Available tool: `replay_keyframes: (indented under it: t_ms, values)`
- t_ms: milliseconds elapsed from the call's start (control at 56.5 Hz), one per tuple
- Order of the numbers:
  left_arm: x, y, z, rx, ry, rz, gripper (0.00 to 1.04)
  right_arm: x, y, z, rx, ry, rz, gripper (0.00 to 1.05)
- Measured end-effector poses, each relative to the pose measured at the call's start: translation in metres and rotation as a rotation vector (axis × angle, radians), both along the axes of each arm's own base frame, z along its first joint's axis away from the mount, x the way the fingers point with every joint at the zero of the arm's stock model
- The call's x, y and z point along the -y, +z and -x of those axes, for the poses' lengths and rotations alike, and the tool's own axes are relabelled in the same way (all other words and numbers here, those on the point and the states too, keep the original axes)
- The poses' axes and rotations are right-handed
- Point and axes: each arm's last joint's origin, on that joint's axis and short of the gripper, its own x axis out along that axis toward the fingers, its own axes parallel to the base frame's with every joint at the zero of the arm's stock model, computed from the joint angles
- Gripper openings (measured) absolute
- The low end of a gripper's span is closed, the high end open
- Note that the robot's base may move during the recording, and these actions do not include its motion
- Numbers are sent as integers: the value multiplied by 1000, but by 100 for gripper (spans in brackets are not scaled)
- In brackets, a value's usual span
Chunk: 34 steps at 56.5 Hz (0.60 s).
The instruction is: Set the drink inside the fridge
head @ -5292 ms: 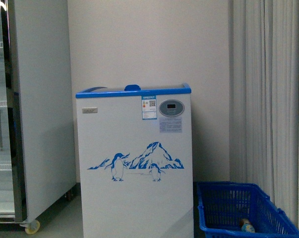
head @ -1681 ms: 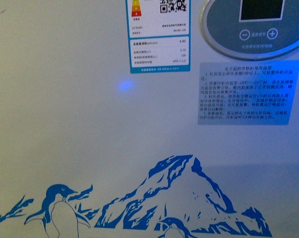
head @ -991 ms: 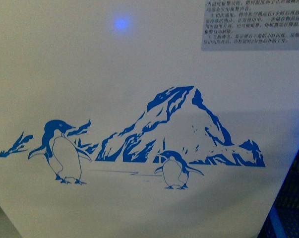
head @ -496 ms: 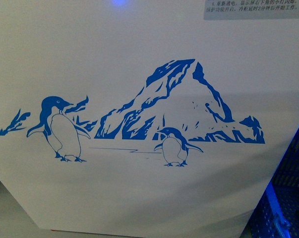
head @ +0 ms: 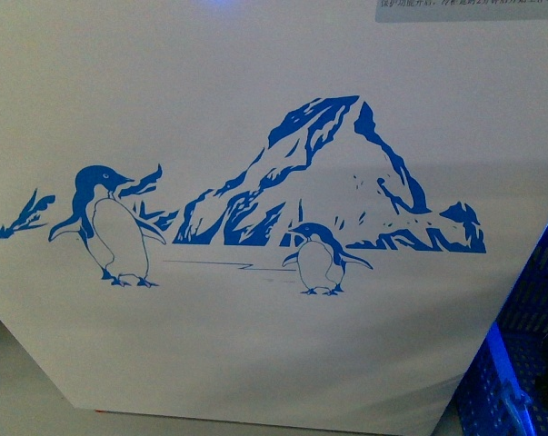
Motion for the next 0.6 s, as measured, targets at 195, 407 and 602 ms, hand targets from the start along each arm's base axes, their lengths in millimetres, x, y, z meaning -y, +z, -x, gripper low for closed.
replay_keyframes:
  t_ms: [195, 407, 602]
  values:
    - [0, 0, 0, 0, 0, 0, 97, 1, 0, -4, 22, 15, -25, 74]
    - [0, 0, 0, 0, 0, 0, 97, -13, 44, 13, 73, 104, -95, 46]
    - [0, 0, 0, 0, -1, 0, 97, -27, 138, 23, 199, 259, -121, 45]
